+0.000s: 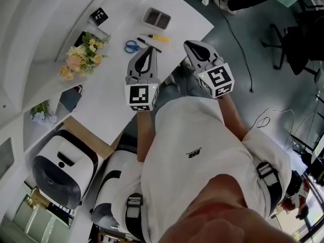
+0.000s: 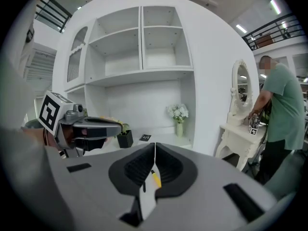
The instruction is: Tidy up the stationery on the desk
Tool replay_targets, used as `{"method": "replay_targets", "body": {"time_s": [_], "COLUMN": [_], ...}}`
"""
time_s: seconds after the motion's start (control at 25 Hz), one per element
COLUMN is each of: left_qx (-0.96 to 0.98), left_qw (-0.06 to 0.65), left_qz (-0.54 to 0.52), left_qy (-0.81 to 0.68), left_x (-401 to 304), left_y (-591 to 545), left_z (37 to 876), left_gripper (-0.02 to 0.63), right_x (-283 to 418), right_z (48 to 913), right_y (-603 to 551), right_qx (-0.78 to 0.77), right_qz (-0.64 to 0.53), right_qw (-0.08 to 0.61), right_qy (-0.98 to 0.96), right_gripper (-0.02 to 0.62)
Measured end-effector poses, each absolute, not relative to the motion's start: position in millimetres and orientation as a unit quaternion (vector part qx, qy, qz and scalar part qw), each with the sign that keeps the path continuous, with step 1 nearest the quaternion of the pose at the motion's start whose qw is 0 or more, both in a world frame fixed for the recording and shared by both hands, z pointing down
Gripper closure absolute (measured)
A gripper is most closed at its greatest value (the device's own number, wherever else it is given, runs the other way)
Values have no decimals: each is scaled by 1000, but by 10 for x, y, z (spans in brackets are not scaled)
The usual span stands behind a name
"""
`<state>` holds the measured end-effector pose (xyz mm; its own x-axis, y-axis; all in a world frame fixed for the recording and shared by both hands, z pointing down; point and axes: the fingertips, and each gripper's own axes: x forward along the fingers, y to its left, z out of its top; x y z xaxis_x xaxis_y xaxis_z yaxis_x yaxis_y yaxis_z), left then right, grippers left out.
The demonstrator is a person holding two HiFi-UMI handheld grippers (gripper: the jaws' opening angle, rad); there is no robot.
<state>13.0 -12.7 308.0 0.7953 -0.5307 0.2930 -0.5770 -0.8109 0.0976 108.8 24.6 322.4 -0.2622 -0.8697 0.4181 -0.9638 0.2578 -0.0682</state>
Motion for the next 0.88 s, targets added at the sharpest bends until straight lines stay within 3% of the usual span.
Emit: {"method": "replay_targets", "body": {"time_s": [0.88], "left_qx": [890], "left_qw": [156], "left_qz": [159], "left_qy": [-398], "left_x": [157], "left_y": [-453], "left_z": [4056], "left_gripper": [606], "right_x": [923], "right_z": [4501], "right_y": [-319], "right_qx": [431], "right_qz": [212], "right_qw": [229], "right_qy": [-847], "right_gripper": [597]}}
